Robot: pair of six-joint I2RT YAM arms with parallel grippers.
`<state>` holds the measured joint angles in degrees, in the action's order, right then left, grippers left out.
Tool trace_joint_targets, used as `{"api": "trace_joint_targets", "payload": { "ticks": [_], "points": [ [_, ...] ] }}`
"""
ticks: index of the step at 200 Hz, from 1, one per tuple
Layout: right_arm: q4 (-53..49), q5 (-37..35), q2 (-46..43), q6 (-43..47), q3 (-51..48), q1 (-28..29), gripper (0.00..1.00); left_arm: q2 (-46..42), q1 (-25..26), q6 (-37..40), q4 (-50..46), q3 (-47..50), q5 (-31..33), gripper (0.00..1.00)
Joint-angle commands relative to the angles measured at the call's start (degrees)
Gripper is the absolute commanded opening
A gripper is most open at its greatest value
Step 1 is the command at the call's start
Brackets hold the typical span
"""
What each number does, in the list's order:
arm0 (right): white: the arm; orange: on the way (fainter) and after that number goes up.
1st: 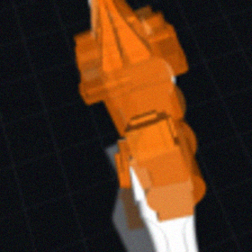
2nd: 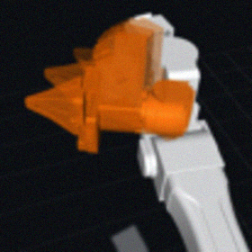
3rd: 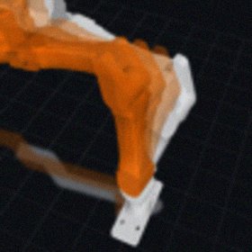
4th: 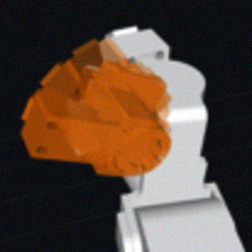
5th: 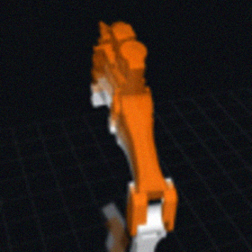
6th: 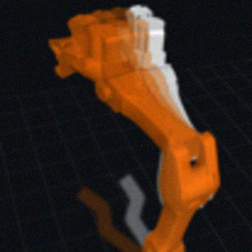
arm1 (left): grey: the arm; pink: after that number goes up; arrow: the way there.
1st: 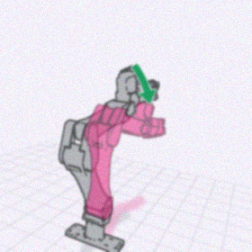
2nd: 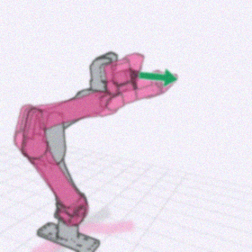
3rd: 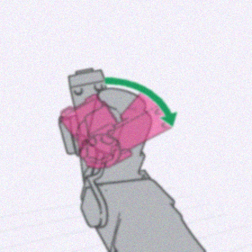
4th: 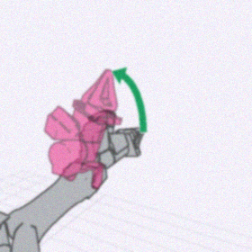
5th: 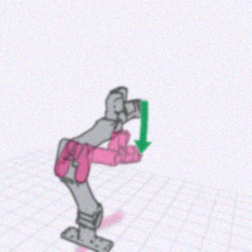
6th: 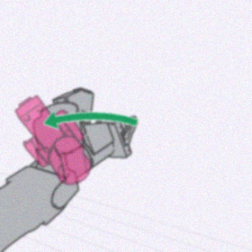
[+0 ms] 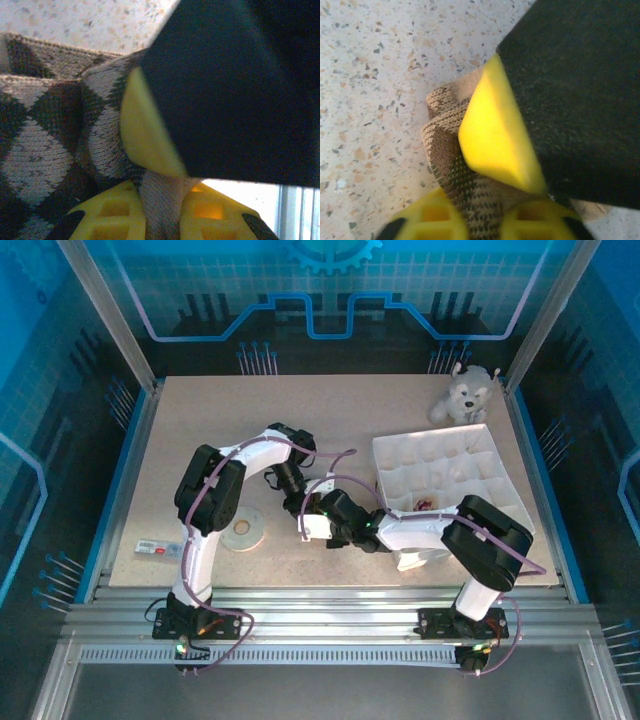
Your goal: Roll the socks
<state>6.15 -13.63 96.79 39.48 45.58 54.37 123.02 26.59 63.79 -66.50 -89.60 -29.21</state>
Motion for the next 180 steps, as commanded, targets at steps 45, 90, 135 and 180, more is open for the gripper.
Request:
{"api": "trace_joint_targets", "payload": {
  "ticks": [45,90,135,180],
  "points": [
    [0.85,8.05,3.37,6.64,0.99,1.85,0.0,-19.4,-10.65,-6.96,12.41,13.06,-10.61,0.3],
    [-0.43,17.8,8.02,9.12,8.38,1.27,0.0,-30.98,-15.89,-14.19,19.77,19.3,-11.67,0.4],
    [-0.06,24.34,8.44,8.68,8.26,-0.33,0.0,-24.19,-16.14,-35.13,20.53,13.83,-6.01,0.29],
    [-0.42,27.59,7.52,5.7,6.72,-2.4,0.0,-17.54,-13.24,-36.8,16.35,12.29,-3.53,0.16]
  ]
}}
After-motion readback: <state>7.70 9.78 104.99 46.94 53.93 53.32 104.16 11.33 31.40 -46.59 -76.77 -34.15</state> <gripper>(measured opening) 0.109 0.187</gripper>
